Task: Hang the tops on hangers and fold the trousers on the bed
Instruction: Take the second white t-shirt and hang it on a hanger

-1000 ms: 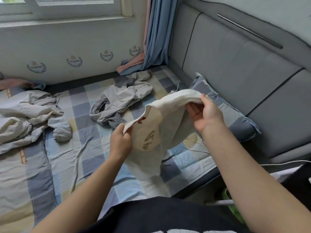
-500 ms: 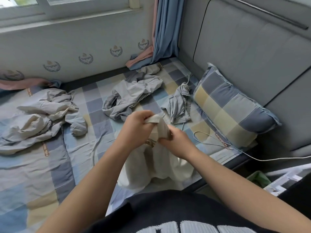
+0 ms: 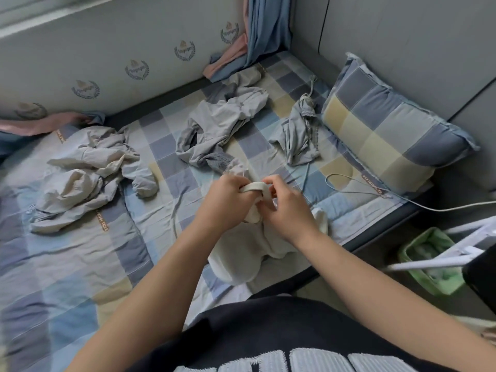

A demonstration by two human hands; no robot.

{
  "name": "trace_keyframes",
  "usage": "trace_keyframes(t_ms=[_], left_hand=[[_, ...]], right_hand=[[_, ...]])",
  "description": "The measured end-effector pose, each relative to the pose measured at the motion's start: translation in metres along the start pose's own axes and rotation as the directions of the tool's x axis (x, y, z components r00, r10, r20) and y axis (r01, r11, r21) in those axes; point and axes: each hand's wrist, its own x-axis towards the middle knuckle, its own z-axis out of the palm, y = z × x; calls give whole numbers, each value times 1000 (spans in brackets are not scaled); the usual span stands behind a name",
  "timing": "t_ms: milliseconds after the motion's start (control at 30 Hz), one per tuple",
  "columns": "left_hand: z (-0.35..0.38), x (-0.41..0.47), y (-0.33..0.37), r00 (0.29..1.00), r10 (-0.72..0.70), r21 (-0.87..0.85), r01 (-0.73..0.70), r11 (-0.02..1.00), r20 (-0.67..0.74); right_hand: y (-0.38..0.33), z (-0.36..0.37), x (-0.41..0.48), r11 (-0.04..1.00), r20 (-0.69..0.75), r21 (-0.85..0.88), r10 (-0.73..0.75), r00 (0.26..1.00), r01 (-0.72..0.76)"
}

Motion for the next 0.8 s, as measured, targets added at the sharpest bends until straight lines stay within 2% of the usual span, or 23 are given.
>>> trace_keyframes(t_ms=[67,133,233,300,367,500,633,800], left_hand=[[-6,-5,-9,999,25,31,-26,999,32],[-14,-12,-21,996,53,47,-56,997,65],[-27,-25,-42,986,114,73,-124,990,121],[-32,-34,-60,975,156,137,-178,974,157],[-38,-43,-81,972,195,166,-216,962,134],[-47,-52,-127,941,334,158,-338,928,50],[-48,-60,-136,892,428,109,-445,889,147],[-42,-88,-78,713,632,-139,-623,770,305]], right_hand=[[-1,16,-9,998,-123,-44,34,992,-39],[7,27,-18,972,-189,-160,139,972,-170],[28,33,-42,839,-224,-282,414,882,-466],[30,31,-62,793,-257,-249,499,828,-555],[15,26,-83,820,-339,-191,461,820,-540],[-44,4,-126,901,-533,-148,274,800,-407],[-113,-24,-187,934,-704,-139,140,696,-328],[-176,-70,-264,913,-842,-171,59,536,-369]])
